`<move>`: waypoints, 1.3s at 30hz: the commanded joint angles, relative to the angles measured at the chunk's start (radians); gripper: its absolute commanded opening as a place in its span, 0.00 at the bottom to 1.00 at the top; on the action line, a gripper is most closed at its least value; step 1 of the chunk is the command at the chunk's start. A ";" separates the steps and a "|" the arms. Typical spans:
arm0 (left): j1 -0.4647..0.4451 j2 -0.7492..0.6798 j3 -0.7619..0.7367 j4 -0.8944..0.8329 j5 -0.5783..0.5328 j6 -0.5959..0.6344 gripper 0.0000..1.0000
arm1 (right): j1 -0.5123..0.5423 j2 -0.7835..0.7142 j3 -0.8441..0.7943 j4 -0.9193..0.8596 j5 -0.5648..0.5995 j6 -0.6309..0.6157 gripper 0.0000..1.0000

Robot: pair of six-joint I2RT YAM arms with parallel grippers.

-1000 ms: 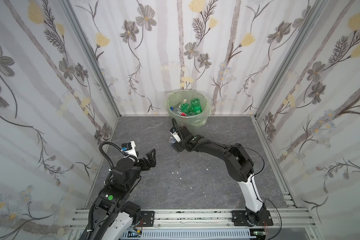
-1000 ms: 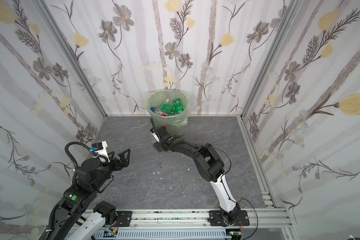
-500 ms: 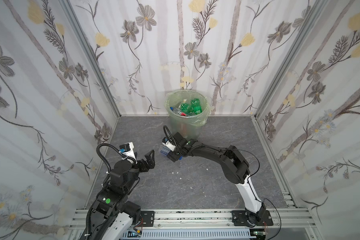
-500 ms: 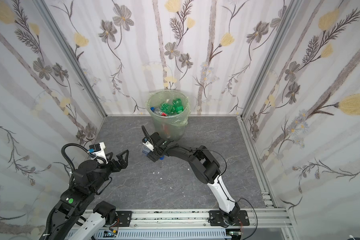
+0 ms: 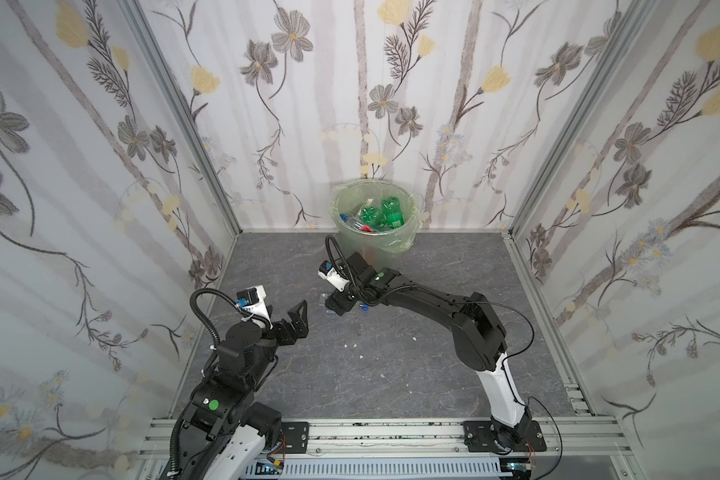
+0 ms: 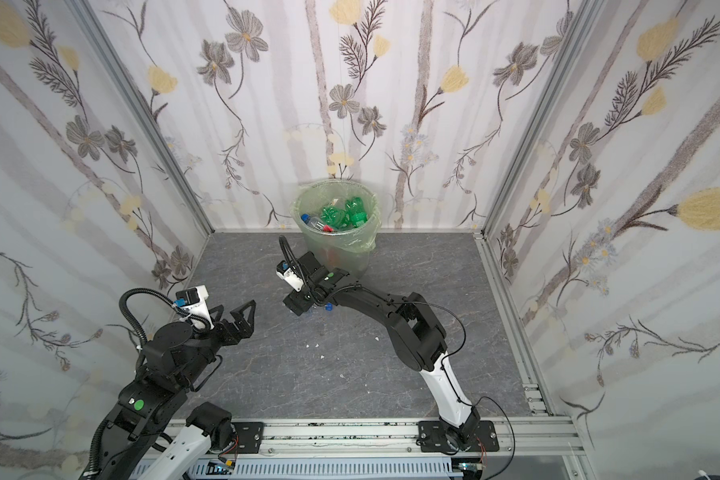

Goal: Throw the plastic bottles in the bin
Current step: 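Draw the left gripper back while the right gripper grasps the blue-capped soda water bottle, then lift the soda water bottle with the right gripper and release it into the wastebasket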

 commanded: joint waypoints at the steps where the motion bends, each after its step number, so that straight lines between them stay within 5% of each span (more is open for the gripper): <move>1: 0.000 -0.006 0.009 -0.006 -0.011 0.010 1.00 | 0.001 0.050 0.040 0.007 -0.009 -0.014 0.88; 12: 0.001 -0.027 0.011 -0.010 -0.012 0.004 1.00 | -0.014 0.153 0.096 -0.013 -0.009 -0.077 0.86; 22: 0.001 -0.023 0.001 -0.009 -0.013 0.006 1.00 | -0.008 0.135 0.042 -0.001 -0.025 -0.026 0.69; 28: 0.001 -0.020 -0.010 -0.008 -0.011 0.003 1.00 | 0.000 0.134 0.024 0.004 -0.031 -0.012 0.70; 39: 0.001 -0.024 -0.023 -0.006 -0.036 0.003 1.00 | 0.001 -0.118 -0.230 0.193 -0.040 0.087 0.47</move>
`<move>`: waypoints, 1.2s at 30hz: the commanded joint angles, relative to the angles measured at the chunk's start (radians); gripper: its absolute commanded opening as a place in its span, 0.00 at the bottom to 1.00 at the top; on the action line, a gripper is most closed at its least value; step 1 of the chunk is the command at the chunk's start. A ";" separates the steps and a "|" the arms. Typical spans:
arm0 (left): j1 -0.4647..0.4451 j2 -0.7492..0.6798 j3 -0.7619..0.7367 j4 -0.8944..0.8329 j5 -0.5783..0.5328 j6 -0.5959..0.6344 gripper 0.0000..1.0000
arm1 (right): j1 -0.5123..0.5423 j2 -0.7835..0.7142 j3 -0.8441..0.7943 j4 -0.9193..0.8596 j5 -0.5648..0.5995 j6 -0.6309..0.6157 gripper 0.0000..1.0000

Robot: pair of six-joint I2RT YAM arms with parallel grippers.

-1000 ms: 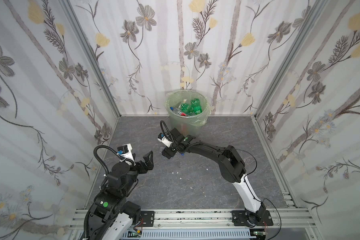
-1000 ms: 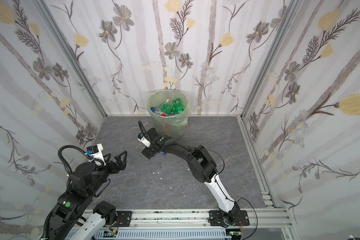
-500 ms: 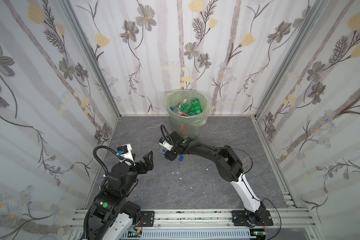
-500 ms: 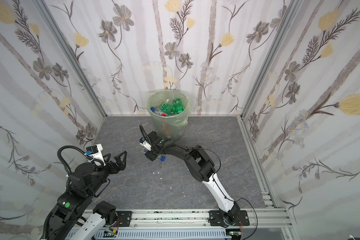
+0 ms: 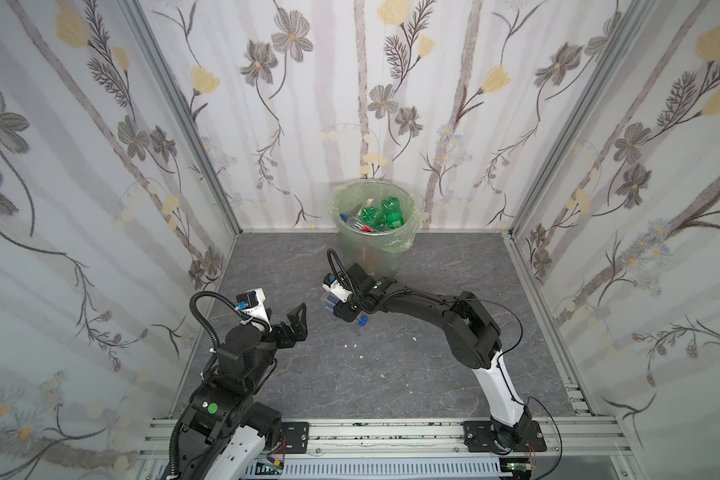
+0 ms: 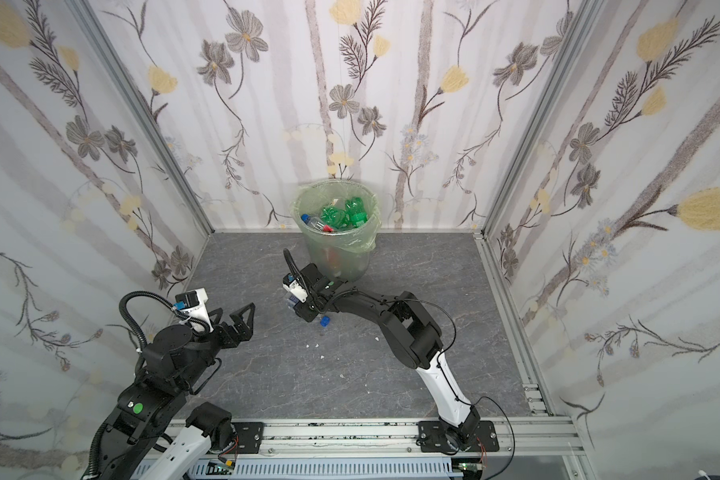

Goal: Throw the plastic bottles in the bin
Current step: 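Lift the soda water bottle with the right gripper and release it into the wastebasket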

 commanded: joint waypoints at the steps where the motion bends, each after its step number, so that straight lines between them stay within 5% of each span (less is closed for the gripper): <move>1: 0.001 -0.003 -0.009 0.013 -0.033 0.004 1.00 | 0.003 -0.133 -0.115 0.162 -0.025 0.067 0.46; 15: 0.001 0.044 -0.008 0.034 -0.063 0.046 1.00 | -0.036 -0.874 -0.588 0.472 0.117 0.176 0.40; 21: 0.000 0.083 -0.002 0.052 -0.043 0.055 1.00 | -0.106 -1.045 -0.627 0.516 0.161 0.160 0.40; 26: 0.001 0.113 0.010 0.065 -0.029 0.059 1.00 | -0.196 -0.967 -0.490 0.486 0.119 0.134 0.40; 30: 0.001 0.126 0.015 0.080 -0.016 0.056 1.00 | -0.287 -0.670 -0.153 0.364 0.020 0.163 0.39; 33: 0.001 0.144 0.022 0.088 0.002 0.053 1.00 | -0.322 -0.360 0.278 0.096 0.001 0.153 0.73; 36: 0.001 0.158 0.038 0.086 0.034 0.055 1.00 | -0.324 -0.253 0.440 -0.012 0.020 0.157 0.83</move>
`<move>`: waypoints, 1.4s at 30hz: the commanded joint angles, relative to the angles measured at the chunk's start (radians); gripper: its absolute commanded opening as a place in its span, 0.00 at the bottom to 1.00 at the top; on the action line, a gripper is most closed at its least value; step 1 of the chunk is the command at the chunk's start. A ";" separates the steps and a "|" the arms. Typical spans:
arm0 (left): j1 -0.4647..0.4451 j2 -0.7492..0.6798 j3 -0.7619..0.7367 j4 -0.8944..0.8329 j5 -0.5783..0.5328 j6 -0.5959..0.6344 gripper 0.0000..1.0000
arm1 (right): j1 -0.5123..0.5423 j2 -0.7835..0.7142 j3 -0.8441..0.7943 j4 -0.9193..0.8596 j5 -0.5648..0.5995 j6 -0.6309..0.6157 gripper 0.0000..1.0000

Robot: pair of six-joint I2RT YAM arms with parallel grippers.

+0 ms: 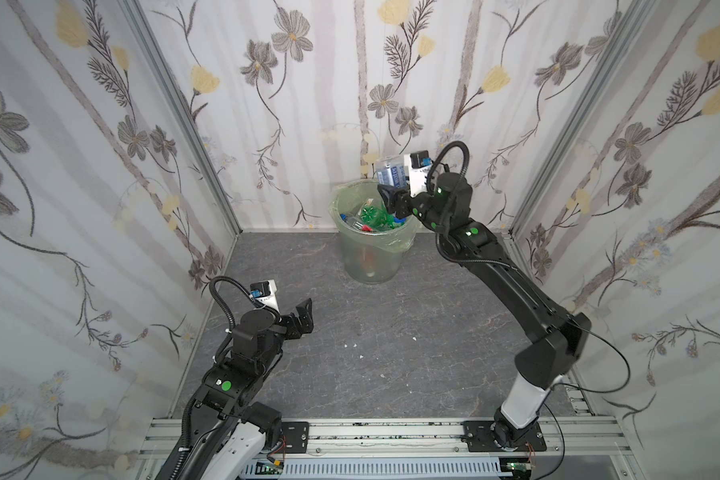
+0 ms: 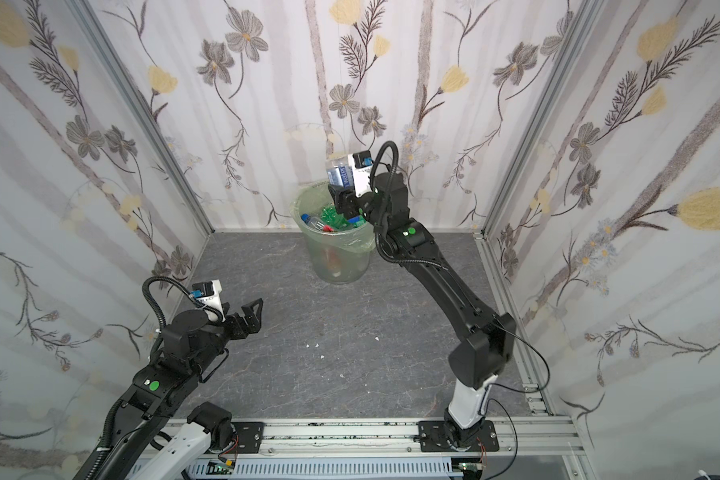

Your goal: Throw the plastic bottles in the bin

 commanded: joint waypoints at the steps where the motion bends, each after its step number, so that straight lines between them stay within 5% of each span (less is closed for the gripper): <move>1: 0.001 0.003 0.020 0.039 0.033 0.003 1.00 | 0.001 0.041 0.062 -0.174 -0.023 0.017 0.86; 9: 0.001 0.035 0.026 0.045 0.006 0.028 1.00 | 0.000 -0.279 -0.363 0.052 -0.004 0.042 0.92; 19: 0.001 0.112 -0.043 0.214 -0.091 0.026 1.00 | -0.024 -0.682 -0.788 0.109 0.102 0.052 0.99; 27: 0.010 0.186 -0.221 0.532 -0.235 0.084 1.00 | -0.210 -0.935 -1.142 0.144 0.175 0.075 1.00; 35: 0.068 0.347 -0.448 1.062 -0.327 0.209 1.00 | -0.412 -0.967 -1.471 0.463 0.278 0.068 1.00; 42: 0.145 0.607 -0.486 1.314 -0.283 0.339 1.00 | -0.527 -0.819 -1.711 0.923 0.283 0.041 1.00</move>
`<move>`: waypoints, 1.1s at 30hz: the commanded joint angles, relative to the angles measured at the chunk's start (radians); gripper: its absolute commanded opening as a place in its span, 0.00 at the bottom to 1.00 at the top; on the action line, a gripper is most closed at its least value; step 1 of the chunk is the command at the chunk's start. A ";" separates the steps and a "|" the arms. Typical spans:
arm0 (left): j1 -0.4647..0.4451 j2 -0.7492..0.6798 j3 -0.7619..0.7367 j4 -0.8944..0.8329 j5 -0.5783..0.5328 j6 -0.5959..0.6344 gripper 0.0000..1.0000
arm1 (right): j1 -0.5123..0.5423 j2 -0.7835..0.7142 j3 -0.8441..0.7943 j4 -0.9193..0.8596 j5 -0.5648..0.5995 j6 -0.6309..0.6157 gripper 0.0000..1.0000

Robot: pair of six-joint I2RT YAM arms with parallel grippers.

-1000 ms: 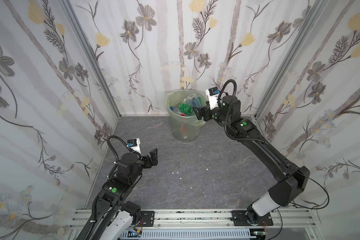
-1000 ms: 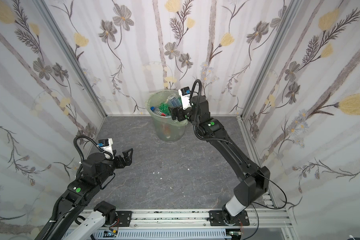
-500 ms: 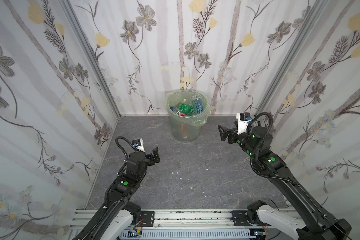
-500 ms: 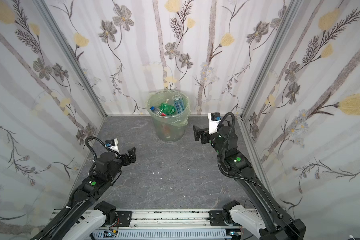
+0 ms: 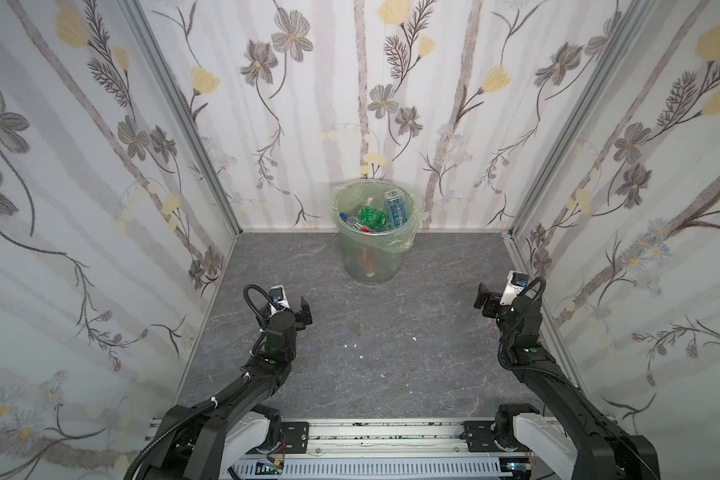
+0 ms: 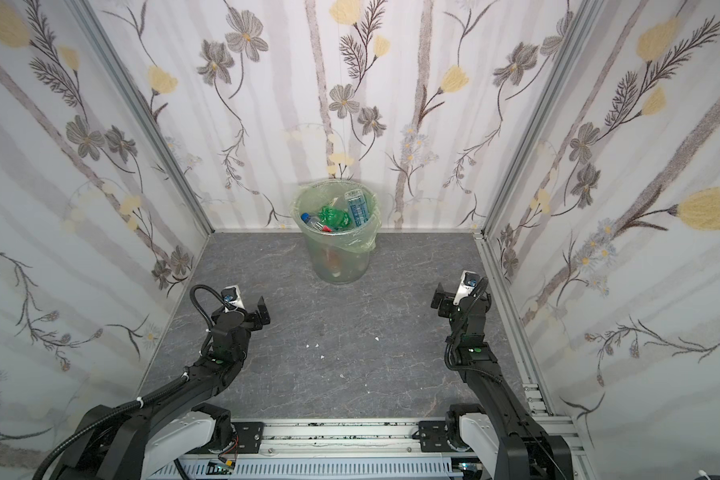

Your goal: Throw the plastic bottles in the bin

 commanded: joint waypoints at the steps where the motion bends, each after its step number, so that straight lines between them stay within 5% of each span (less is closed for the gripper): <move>1: 0.019 0.089 -0.023 0.266 0.039 0.075 1.00 | -0.014 0.084 -0.057 0.359 0.000 -0.031 1.00; 7: 0.045 0.242 -0.032 0.486 0.090 0.129 1.00 | -0.022 0.215 -0.055 0.480 -0.021 -0.044 1.00; 14: 0.103 0.401 0.016 0.617 0.124 0.142 1.00 | -0.024 0.368 -0.225 0.994 -0.056 -0.080 1.00; 19: 0.205 0.501 -0.022 0.787 0.238 0.054 1.00 | -0.033 0.360 -0.160 0.848 -0.060 -0.065 1.00; 20: 0.216 0.467 -0.001 0.672 0.268 0.030 1.00 | -0.033 0.347 -0.153 0.811 -0.061 -0.066 1.00; 33: 0.248 0.478 0.013 0.673 0.316 0.011 1.00 | -0.031 0.361 -0.164 0.857 -0.063 -0.075 1.00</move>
